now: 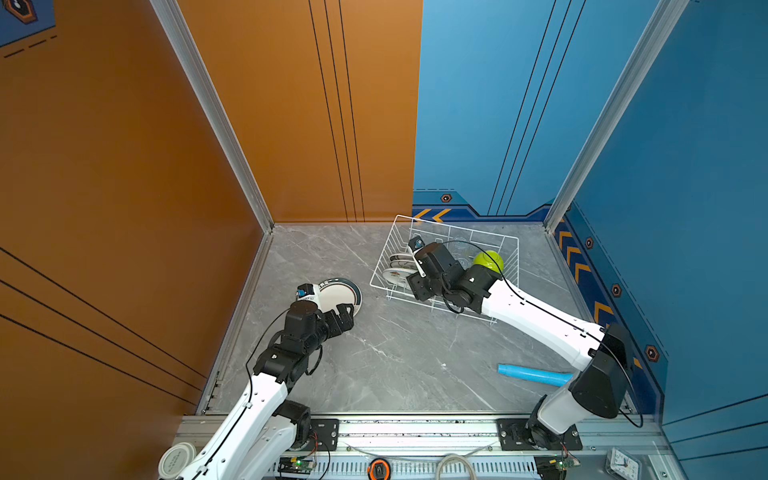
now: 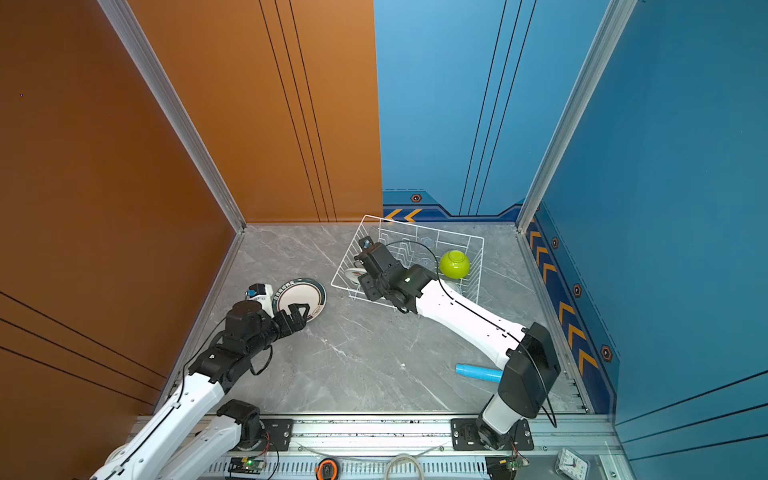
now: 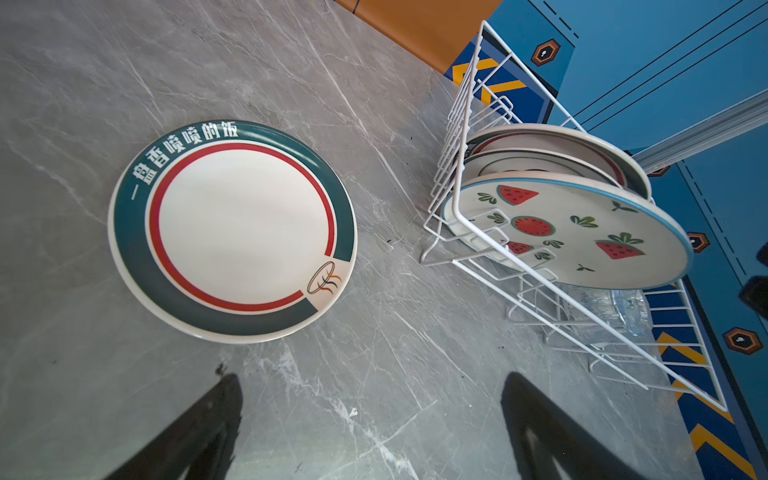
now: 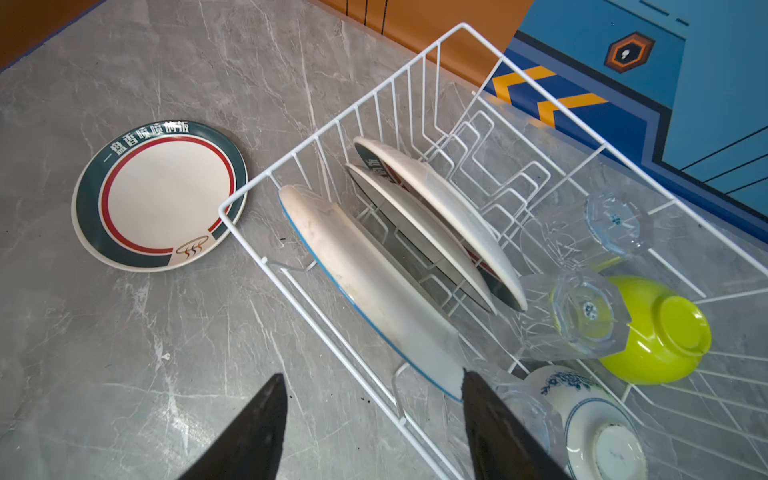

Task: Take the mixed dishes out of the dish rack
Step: 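Release the plate with the left gripper while right gripper reaches into the rack, then grasp the watermelon-print plate rim with the right gripper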

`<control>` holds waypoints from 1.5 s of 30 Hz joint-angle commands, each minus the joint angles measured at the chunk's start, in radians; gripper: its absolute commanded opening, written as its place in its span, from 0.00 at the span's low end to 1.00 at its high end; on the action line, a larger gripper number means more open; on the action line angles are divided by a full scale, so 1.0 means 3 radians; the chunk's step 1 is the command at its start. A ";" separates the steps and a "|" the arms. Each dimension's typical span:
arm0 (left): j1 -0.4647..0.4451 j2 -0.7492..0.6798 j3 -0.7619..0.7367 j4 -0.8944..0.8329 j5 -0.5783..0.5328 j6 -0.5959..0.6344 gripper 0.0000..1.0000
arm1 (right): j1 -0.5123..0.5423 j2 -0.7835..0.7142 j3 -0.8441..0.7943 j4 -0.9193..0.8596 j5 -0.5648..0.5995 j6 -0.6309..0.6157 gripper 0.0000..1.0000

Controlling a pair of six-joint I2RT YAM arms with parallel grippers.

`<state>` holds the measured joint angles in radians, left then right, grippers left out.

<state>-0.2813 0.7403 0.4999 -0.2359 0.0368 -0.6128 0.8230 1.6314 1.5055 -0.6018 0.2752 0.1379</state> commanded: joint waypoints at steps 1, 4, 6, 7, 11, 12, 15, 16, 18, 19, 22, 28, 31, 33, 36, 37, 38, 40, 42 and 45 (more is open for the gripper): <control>-0.0023 -0.0028 -0.0040 0.0122 -0.0123 0.0109 0.98 | 0.0002 0.0176 0.0234 -0.0291 0.0146 -0.0208 0.66; -0.0029 -0.0028 -0.0069 0.0321 -0.0113 0.0109 0.98 | 0.0002 0.0307 0.0336 -0.0327 0.0171 -0.0273 0.63; -0.0032 -0.0021 -0.0076 0.0365 -0.0100 0.0109 0.98 | 0.0002 0.0376 0.0383 -0.0331 0.0167 -0.0291 0.62; -0.0030 -0.0017 -0.0071 0.0366 -0.0090 0.0108 0.98 | 0.0002 0.0413 0.0404 -0.0331 0.0167 -0.0296 0.62; -0.0031 -0.0031 -0.0048 0.0342 -0.0072 0.0111 0.98 | 0.0005 0.0563 0.0542 -0.0361 0.0133 -0.0296 0.56; -0.0032 -0.0043 -0.0043 0.0333 -0.0069 0.0109 0.98 | 0.0006 0.0591 0.0575 -0.0380 0.0136 -0.0301 0.56; -0.0042 -0.0062 -0.0045 0.0330 -0.0059 0.0084 0.98 | 0.0004 0.0671 0.0656 -0.0423 0.0149 -0.0301 0.54; -0.0043 -0.0064 -0.0045 0.0331 -0.0053 0.0084 0.98 | 0.0002 0.0691 0.0661 -0.0423 0.0155 -0.0309 0.54; -0.0049 -0.0055 -0.0050 0.0331 -0.0066 0.0089 0.98 | 0.0002 0.0725 0.0670 -0.0428 0.0157 -0.0331 0.54; -0.0047 -0.0049 -0.0047 0.0331 -0.0076 0.0085 0.98 | 0.0002 0.0741 0.0668 -0.0435 0.0172 -0.0332 0.53; -0.0045 -0.0011 -0.0051 0.0359 -0.0065 0.0072 0.98 | 0.0006 0.0762 0.0660 -0.0459 0.0193 -0.0317 0.53; -0.0048 0.0043 -0.0062 0.0381 -0.0027 0.0069 0.98 | 0.0014 0.0819 0.0658 -0.0509 0.0270 -0.0360 0.48; -0.0049 0.0043 -0.0084 0.0386 -0.0052 0.0064 0.98 | 0.0028 0.0841 0.0666 -0.0533 0.0320 -0.0388 0.38; -0.0050 0.0043 -0.0079 0.0387 -0.0061 0.0059 0.98 | 0.0033 0.0841 0.0658 -0.0535 0.0319 -0.0403 0.35; -0.0053 0.0053 -0.0060 0.0385 -0.0077 0.0060 0.98 | 0.0048 0.0848 0.0657 -0.0533 0.0362 -0.0433 0.27; -0.0051 0.0058 -0.0056 0.0388 -0.0082 0.0060 0.98 | 0.0057 0.0855 0.0657 -0.0532 0.0400 -0.0452 0.24; -0.0057 0.0063 -0.0048 0.0387 -0.0087 0.0058 0.98 | 0.0066 0.0855 0.0663 -0.0535 0.0432 -0.0470 0.23; -0.0059 0.0087 -0.0034 0.0387 -0.0086 0.0059 0.98 | 0.0084 0.0840 0.0670 -0.0532 0.0481 -0.0524 0.22; -0.0055 0.0103 -0.0018 0.0387 -0.0080 0.0049 0.98 | 0.0089 0.0826 0.0687 -0.0534 0.0489 -0.0556 0.17; -0.0069 0.0134 0.0001 0.0386 -0.0098 0.0042 0.98 | 0.0094 0.0793 0.0727 -0.0534 0.0517 -0.0597 0.03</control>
<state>-0.2897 0.7761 0.4900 -0.1234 0.0257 -0.5983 0.8345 1.8610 1.6993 -0.7254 0.4534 -0.0830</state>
